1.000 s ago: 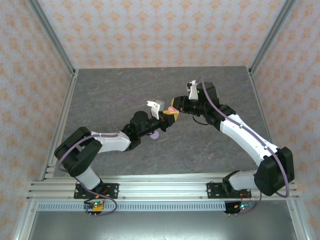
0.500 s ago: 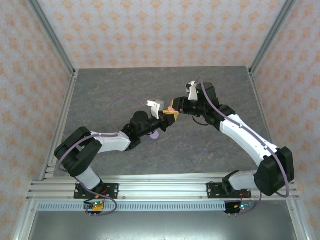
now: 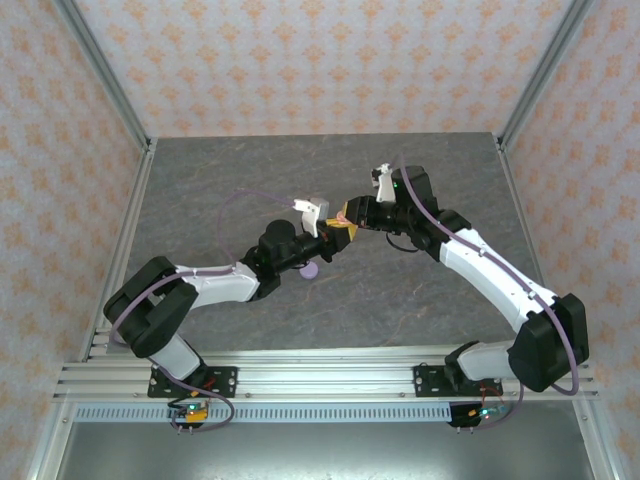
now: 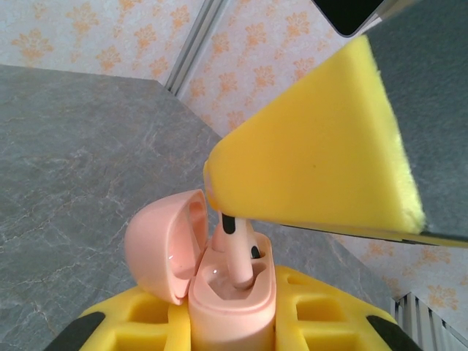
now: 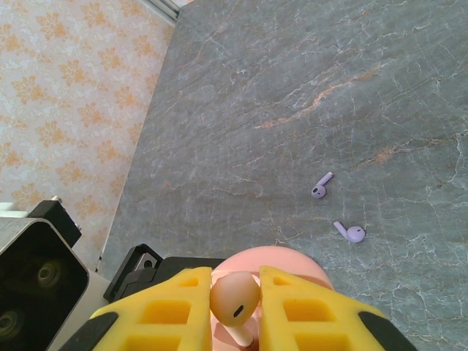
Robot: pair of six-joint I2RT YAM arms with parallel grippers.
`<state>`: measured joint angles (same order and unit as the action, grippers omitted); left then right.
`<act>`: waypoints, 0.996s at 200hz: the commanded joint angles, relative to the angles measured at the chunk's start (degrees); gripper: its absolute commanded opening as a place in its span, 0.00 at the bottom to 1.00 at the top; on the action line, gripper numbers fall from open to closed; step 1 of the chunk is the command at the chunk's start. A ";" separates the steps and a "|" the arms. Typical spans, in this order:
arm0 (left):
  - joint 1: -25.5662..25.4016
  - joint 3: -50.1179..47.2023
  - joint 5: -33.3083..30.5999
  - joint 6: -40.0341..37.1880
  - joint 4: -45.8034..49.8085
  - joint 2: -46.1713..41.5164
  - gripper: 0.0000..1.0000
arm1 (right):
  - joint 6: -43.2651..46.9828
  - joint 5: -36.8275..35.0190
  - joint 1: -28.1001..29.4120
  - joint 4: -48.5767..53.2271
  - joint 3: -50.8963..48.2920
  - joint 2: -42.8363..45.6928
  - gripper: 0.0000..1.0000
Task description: Insert the wireless bluetooth earbuds into the charging case
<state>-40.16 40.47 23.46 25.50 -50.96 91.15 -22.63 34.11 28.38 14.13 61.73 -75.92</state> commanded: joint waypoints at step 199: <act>-0.53 4.16 2.18 -7.87 6.89 -5.08 0.13 | 6.04 -0.72 0.58 9.36 4.13 4.26 0.32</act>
<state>-40.51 42.72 24.71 20.91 -44.12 89.01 -18.33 34.09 28.49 20.73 63.66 -73.73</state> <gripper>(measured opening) 0.209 0.321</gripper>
